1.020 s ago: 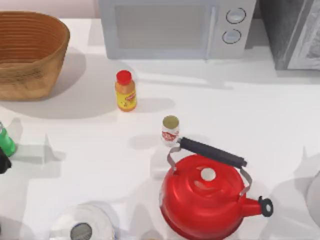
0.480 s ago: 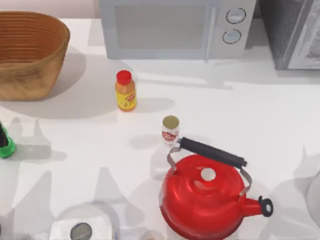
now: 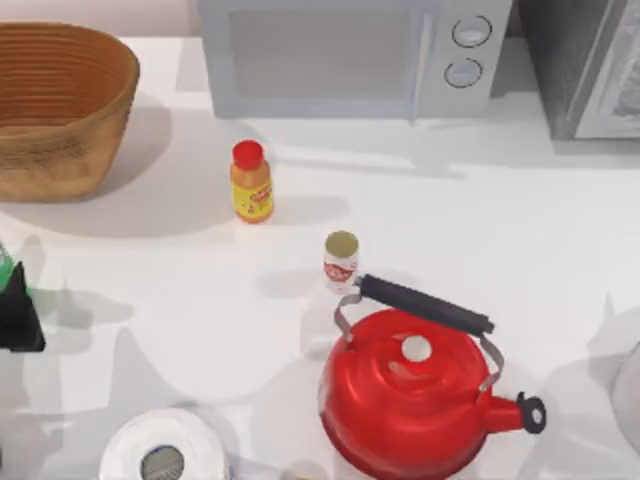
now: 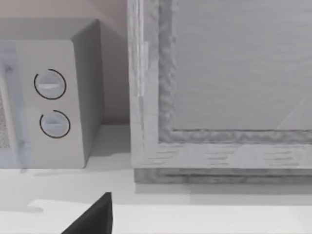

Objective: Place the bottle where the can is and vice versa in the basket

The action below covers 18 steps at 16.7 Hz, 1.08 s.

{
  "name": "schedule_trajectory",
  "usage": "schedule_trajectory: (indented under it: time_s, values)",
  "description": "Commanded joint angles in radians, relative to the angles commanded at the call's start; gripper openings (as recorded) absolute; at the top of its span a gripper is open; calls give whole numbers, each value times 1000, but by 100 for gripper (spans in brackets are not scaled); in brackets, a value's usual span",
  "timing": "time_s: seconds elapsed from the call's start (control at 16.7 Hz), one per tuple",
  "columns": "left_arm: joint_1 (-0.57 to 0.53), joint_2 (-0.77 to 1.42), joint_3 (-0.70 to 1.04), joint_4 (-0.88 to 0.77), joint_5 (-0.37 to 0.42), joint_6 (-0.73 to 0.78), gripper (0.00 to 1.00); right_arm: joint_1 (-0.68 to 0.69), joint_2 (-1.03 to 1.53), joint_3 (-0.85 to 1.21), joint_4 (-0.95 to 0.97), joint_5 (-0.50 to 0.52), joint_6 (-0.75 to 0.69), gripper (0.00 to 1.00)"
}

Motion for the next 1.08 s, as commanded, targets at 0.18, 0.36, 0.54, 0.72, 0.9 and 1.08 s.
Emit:
schedule_trajectory:
  time_s: [0.18, 0.36, 0.54, 0.72, 0.9, 1.08]
  values:
    - [0, 34, -4, 8, 8, 1, 100, 0, 0, 0, 0, 0, 0, 100]
    - [-3, 21, 3, 7, 6, 0, 100, 0, 0, 0, 0, 0, 0, 100]
    - [-1, 41, 27, -2, 9, -1, 100, 0, 0, 0, 0, 0, 0, 100]
    - [-6, 103, 93, -6, 8, -6, 100, 0, 0, 0, 0, 0, 0, 100]
    - [-31, 187, 157, 17, -13, -15, 100, 0, 0, 0, 0, 0, 0, 100]
    - [-62, 281, 196, 70, -45, -21, 100, 0, 0, 0, 0, 0, 0, 100]
